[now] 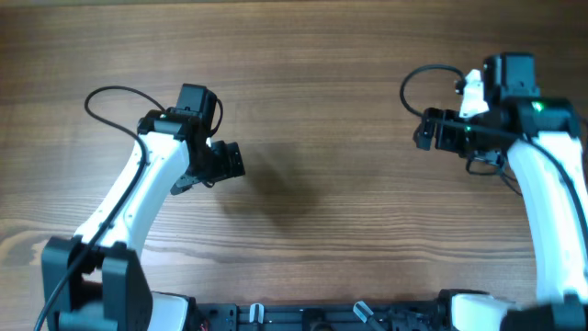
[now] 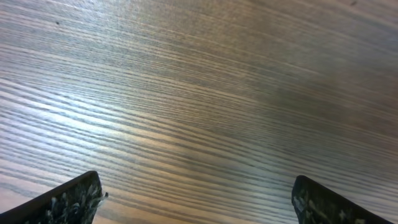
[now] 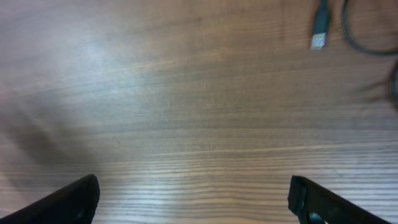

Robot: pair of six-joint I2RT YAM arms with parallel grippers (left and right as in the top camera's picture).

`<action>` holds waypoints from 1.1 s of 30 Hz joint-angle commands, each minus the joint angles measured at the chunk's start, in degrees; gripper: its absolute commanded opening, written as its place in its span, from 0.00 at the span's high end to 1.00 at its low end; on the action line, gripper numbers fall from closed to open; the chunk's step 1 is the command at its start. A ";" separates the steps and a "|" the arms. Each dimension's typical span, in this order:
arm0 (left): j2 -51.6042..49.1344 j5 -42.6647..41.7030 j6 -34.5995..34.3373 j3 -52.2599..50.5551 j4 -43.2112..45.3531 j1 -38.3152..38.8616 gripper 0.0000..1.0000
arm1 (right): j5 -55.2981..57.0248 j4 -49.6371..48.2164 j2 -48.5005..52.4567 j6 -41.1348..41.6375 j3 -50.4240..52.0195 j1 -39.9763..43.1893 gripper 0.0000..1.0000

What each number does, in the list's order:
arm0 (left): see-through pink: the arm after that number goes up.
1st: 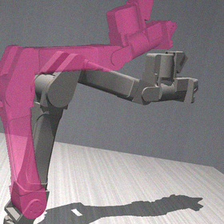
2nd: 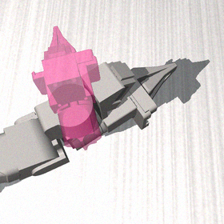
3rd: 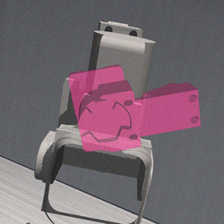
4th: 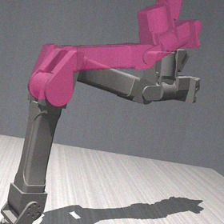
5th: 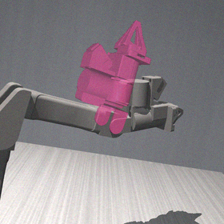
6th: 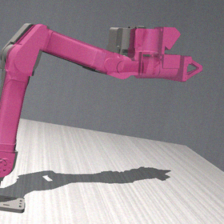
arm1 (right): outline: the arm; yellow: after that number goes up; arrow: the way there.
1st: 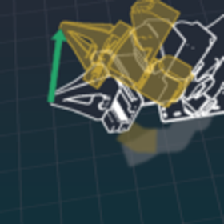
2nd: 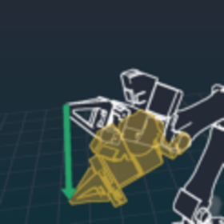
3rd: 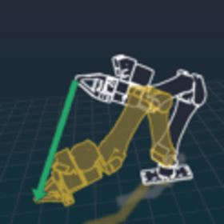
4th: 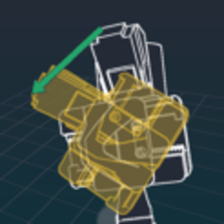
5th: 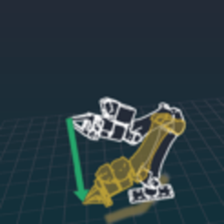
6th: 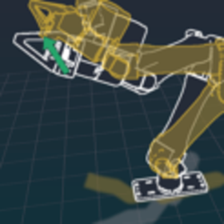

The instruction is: Untangle cables

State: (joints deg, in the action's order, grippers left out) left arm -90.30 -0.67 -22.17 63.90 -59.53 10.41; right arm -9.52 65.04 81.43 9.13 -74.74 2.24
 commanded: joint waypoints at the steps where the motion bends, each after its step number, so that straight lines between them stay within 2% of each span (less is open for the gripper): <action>1: 6.14 0.81 -0.52 -2.49 1.16 -0.22 0.00 | 2.23 -2.64 -9.92 -0.52 5.68 -0.04 0.00; 9: 27.43 1.86 1.20 -13.11 7.87 -0.22 0.00 | 2.23 -8.63 -32.15 0.02 19.56 -0.04 0.00; 15: 44.54 2.03 0.68 -16.15 9.79 -0.22 0.00 | 2.23 -8.87 -43.80 0.07 21.53 -0.04 0.00; 20: 51.47 2.03 0.72 -16.15 9.11 -0.20 0.00 | 1.81 -8.83 -43.80 0.02 21.53 -0.04 0.00; 33: 51.30 2.03 0.72 -16.15 9.11 -0.20 0.00 | 1.81 -8.85 -40.11 0.02 21.53 -0.04 0.00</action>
State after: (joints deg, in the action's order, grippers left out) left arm -38.83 0.60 -21.71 48.31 -50.39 10.41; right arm -8.27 56.49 40.29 9.15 -53.71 2.24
